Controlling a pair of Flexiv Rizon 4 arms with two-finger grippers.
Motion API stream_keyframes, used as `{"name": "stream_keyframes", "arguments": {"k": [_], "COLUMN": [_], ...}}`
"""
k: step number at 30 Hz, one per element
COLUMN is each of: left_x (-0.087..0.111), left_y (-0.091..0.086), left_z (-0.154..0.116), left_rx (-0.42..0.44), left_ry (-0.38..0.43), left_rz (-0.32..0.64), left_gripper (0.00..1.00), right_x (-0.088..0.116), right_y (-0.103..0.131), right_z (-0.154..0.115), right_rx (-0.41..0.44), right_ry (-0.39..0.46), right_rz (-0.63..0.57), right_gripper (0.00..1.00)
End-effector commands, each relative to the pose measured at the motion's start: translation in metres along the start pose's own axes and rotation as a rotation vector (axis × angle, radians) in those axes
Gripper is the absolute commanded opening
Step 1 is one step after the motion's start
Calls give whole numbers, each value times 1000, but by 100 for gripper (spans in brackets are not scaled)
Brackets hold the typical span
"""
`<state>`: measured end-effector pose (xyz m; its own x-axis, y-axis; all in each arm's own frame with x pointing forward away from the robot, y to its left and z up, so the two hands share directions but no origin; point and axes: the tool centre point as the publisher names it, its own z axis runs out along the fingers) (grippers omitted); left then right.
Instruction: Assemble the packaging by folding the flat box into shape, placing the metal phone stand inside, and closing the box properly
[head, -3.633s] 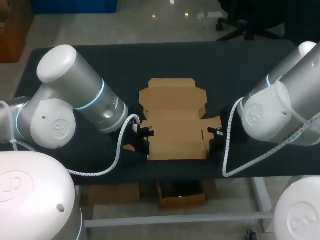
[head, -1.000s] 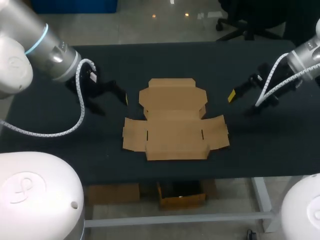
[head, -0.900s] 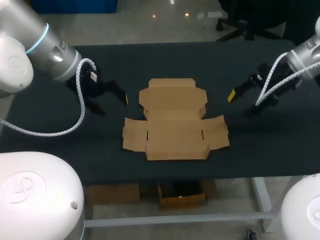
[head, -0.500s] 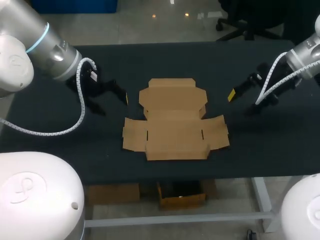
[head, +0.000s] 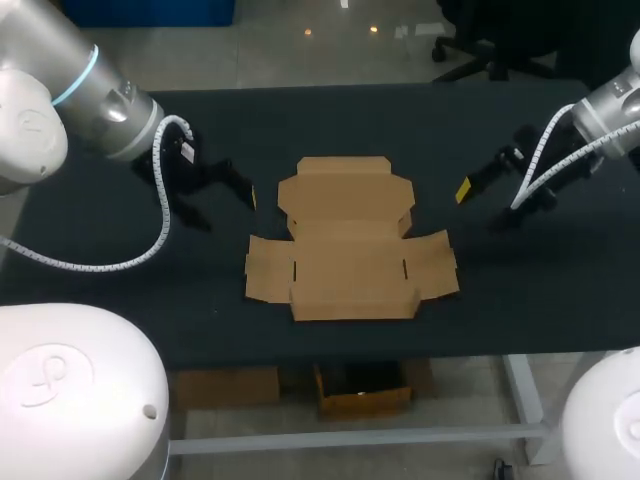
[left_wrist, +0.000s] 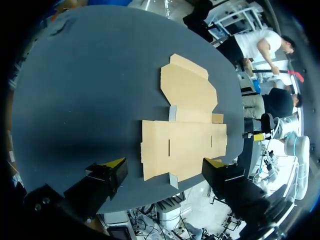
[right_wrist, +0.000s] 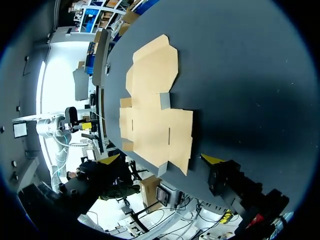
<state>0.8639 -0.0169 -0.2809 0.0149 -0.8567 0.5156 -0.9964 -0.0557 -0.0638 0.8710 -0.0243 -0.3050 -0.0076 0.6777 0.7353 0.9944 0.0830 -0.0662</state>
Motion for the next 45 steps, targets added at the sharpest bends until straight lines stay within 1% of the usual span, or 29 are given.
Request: {"name": "stream_keyframes", "arguments": {"k": [1, 4, 5, 9, 11, 12, 15, 19, 27, 34, 40, 45], "left_x": [0, 0, -6, -22, -27, -27, -21, -22, -24, -30, -34, -38], "left_y": [0, 0, -9, -32, -40, -42, -50, -65, -90, -106, -119, -129], "left_z": [0, 0, 6, 18, 21, 22, 23, 25, 31, 33, 33, 32], "left_rx": [-1, -1, -15, -57, -68, -84, -95, -114, -157, -177, -186, -201], "left_ry": [-1, -1, -8, -17, -21, -17, -23, -35, -55, -53, -53, -46], "left_rz": [1, 1, -29, -89, -109, -103, -113, -120, -124, -134, -144, -130], "left_gripper": [100, 100, 100, 100, 100, 100, 100, 100, 100, 100, 100, 100], "right_x": [0, 0, 0, -2, -3, -4, -5, -6, -7, -10, -11, -10], "right_y": [0, 0, 0, 4, 6, 8, 13, 21, 42, 61, 76, 87], "right_z": [-1, -1, -1, -3, -3, -2, -3, -3, -4, -2, 0, 2], "right_rx": [4, 4, 4, -5, -9, -10, -12, -22, -51, -79, -101, -114], "right_ry": [2, 2, 2, -2, -2, -3, -1, -2, 9, 22, 17, 14], "right_rz": [0, 0, 0, 5, 8, 9, 12, 6, -32, -66, -69, -74], "right_gripper": [100, 100, 100, 100, 100, 100, 100, 100, 100, 100, 100, 100]}}
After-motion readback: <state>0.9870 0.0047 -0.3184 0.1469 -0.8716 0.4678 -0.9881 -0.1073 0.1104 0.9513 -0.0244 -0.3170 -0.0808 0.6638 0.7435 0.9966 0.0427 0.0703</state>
